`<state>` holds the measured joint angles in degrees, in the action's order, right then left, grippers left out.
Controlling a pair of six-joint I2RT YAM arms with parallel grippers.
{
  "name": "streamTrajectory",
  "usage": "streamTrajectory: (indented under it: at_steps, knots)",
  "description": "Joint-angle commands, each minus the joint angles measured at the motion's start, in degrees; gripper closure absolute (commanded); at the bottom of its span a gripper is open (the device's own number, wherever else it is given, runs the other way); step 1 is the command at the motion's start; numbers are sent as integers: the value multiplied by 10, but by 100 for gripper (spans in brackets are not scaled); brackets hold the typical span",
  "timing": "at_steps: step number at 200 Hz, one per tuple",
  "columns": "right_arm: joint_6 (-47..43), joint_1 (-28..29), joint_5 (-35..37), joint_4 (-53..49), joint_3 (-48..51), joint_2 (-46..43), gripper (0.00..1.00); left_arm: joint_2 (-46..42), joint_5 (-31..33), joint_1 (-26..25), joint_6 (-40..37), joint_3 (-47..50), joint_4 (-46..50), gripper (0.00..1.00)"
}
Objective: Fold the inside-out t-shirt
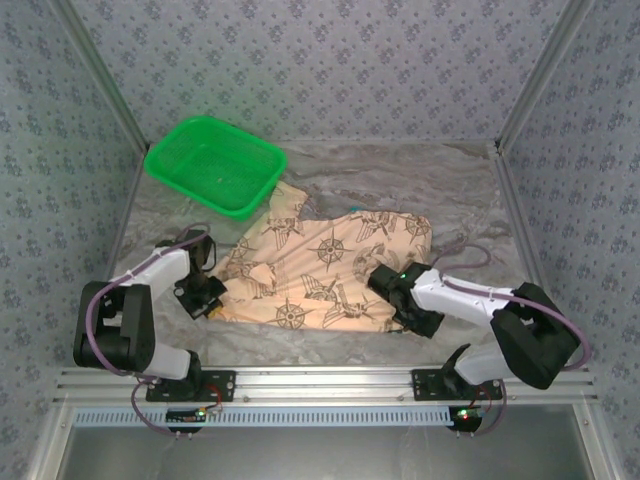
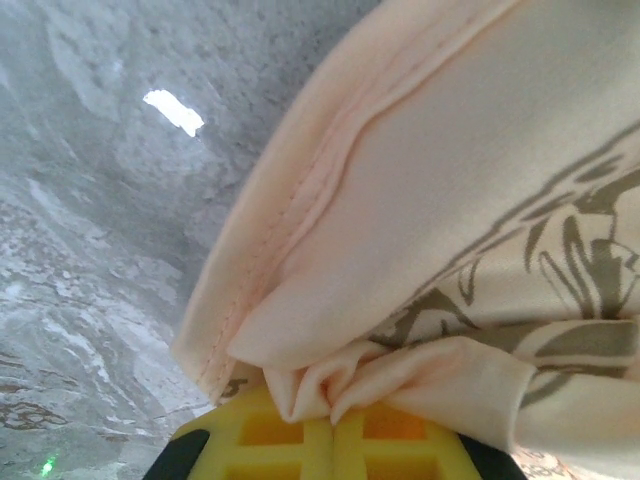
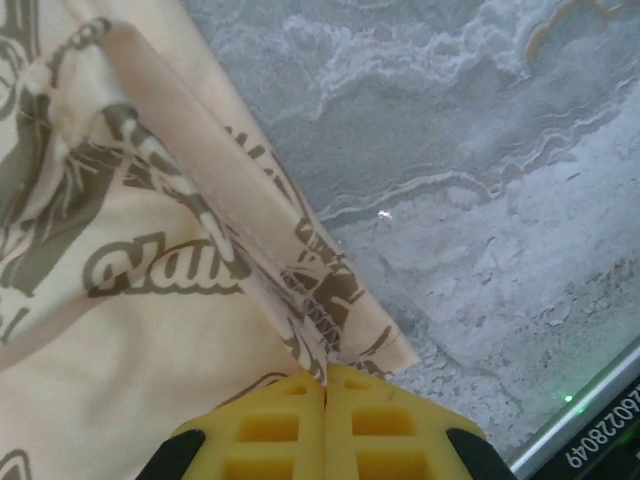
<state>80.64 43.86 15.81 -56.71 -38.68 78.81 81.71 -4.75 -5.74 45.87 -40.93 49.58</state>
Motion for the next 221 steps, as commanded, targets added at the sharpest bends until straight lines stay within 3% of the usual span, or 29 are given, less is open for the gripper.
streamTrajectory:
  at_steps: [1,27,46,68,89,118,129,155,178,199,221]
  knots:
    - [26,7,68,-80,-50,12,100,-10,31,13,-1,19,2,100]
    - [-51,5,126,-116,-94,34,100,-26,46,28,16,30,4,100]
    - [-218,6,125,-20,-82,40,100,-31,54,40,23,34,4,100]
    - [-318,7,99,92,-35,14,100,-27,51,49,27,32,8,100]
    - [-357,8,57,153,8,-51,100,-22,50,59,24,31,8,100]
    - [-356,6,6,140,50,-144,100,2,47,68,11,30,3,100]
    - [-357,-8,-20,140,58,-166,78,7,36,69,12,30,1,100]
    - [-318,-8,-63,88,29,-199,73,3,19,69,4,34,3,100]
    - [-275,-2,-60,-13,-20,-186,59,-8,9,69,-5,44,-1,100]
    - [-240,26,-89,-8,-34,-154,58,-10,-6,69,-6,34,2,79]
    - [-203,62,-87,40,-25,-122,59,-20,-8,69,-8,22,12,76]
